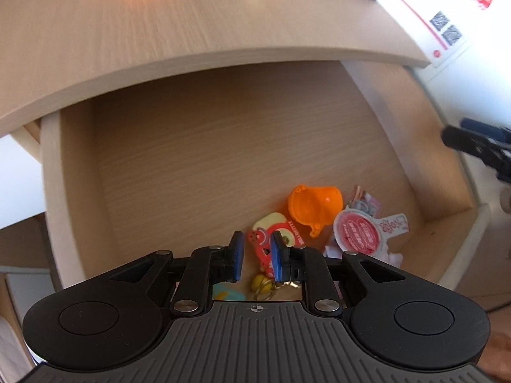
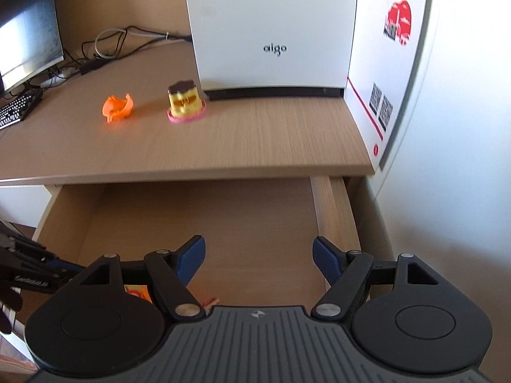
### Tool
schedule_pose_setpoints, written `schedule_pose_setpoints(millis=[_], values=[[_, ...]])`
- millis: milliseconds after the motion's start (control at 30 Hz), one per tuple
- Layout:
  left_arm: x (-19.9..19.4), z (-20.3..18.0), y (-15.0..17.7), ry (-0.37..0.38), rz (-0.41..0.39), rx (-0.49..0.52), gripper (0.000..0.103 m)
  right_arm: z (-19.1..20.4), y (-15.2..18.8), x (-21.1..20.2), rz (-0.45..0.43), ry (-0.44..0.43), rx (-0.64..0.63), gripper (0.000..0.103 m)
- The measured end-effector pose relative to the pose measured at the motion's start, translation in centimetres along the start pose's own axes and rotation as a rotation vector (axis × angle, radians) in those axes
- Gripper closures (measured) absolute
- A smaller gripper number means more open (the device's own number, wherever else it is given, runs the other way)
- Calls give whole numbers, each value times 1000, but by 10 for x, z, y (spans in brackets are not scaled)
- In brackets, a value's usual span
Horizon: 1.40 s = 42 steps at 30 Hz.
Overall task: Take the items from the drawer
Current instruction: 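Lower both tools back into the drawer over the remaining toys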
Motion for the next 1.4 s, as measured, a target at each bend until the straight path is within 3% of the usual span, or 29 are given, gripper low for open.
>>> schedule_pose_setpoints(millis=[233, 533, 667, 700, 833, 1167, 1333, 1400], values=[[29, -6, -23, 29, -16, -92, 84, -4, 13, 3, 49, 6, 7, 28], [78, -22, -26, -57, 58, 13, 83, -8, 29, 3, 106, 5, -20, 27], [87, -23, -22, -6, 51, 46, 84, -5, 31, 3, 136, -57, -39, 27], [87, -24, -20, 1, 62, 55, 90, -5, 31, 3, 137, -70, -40, 27], [73, -18, -11, 3, 74, 48, 93, -2, 28, 6, 142, -118, -60, 27], [-15, 18, 14, 15, -66, -75, 94, 67, 35, 28, 242, -292, -333, 22], [-10, 24, 16, 117, -72, -119, 92, 82, 33, 38, 274, -273, -374, 22], [-3, 20, 16, 115, -94, -70, 90, 77, 33, 37, 273, -259, -360, 22]])
Point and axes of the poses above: each gripper's, at about its wrist camera, not at the fingertips, and x roughly the way its jaws point, z to its left, y to its underside, the point moved 3 cm from there along x, roughly the way its jaws point, and after that the axes turned 14 degrees about y, right-handed, at the moved point
